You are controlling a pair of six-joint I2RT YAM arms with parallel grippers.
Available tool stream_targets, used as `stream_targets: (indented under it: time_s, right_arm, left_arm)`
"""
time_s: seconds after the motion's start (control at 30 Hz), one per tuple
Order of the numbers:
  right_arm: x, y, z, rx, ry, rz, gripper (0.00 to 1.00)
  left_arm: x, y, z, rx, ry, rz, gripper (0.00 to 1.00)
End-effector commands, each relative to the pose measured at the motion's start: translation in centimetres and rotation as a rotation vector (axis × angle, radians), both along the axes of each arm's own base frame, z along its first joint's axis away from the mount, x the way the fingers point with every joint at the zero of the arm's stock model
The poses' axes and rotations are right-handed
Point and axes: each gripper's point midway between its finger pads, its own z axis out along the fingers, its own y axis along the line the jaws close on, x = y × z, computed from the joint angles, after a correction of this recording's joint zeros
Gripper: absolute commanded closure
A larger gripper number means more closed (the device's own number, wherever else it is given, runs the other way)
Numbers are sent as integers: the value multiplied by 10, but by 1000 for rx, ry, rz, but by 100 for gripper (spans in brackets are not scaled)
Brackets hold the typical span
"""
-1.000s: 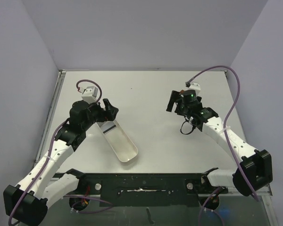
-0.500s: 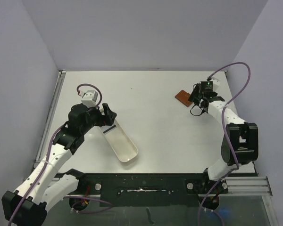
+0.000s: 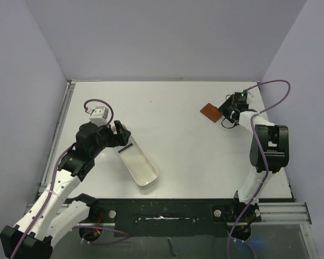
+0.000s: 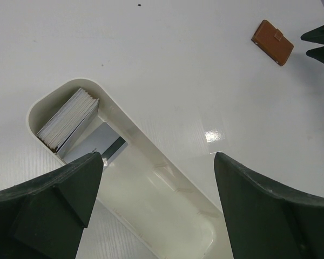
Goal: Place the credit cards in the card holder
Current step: Open the card holder at the center of the board.
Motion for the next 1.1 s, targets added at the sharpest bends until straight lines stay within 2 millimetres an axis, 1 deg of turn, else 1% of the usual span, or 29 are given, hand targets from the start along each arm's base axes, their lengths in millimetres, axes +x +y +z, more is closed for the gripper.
stream_targets:
  time_s: [0.0, 0.1, 0.27, 0.4, 0.57, 0.67, 0.8, 0.93, 1.07]
  right_arm:
    - [17, 12, 5, 135, -101, -38, 51]
    - [15, 14, -8, 160, -87, -47, 50]
    - [16, 20, -25, 176, -60, -13, 50]
    - [12, 22, -38, 180, -39, -5, 56]
    - [5, 24, -49, 184, -30, 6, 72]
    - [0, 26, -52, 183, -17, 32, 86]
    - [-12, 28, -50, 159, -18, 78, 99]
    - [-28, 28, -46, 126, -18, 117, 100]
    - [-46, 33, -40, 120, -30, 144, 100]
  left_arm:
    - [5, -1, 19, -38, -64, 4, 17]
    - [6, -1, 17, -34, -59, 5, 18]
    - [6, 4, 16, -23, -55, 28, 18]
    - [4, 4, 18, -24, -67, 23, 18]
    - [2, -1, 20, -35, -80, -10, 18]
    - [0, -8, 20, -46, -81, -45, 21]
    - [-6, -21, 18, -58, -103, -123, 27]
    - [-8, -32, 20, -27, -141, -174, 28]
    - [-11, -45, 27, 21, -195, -245, 31]
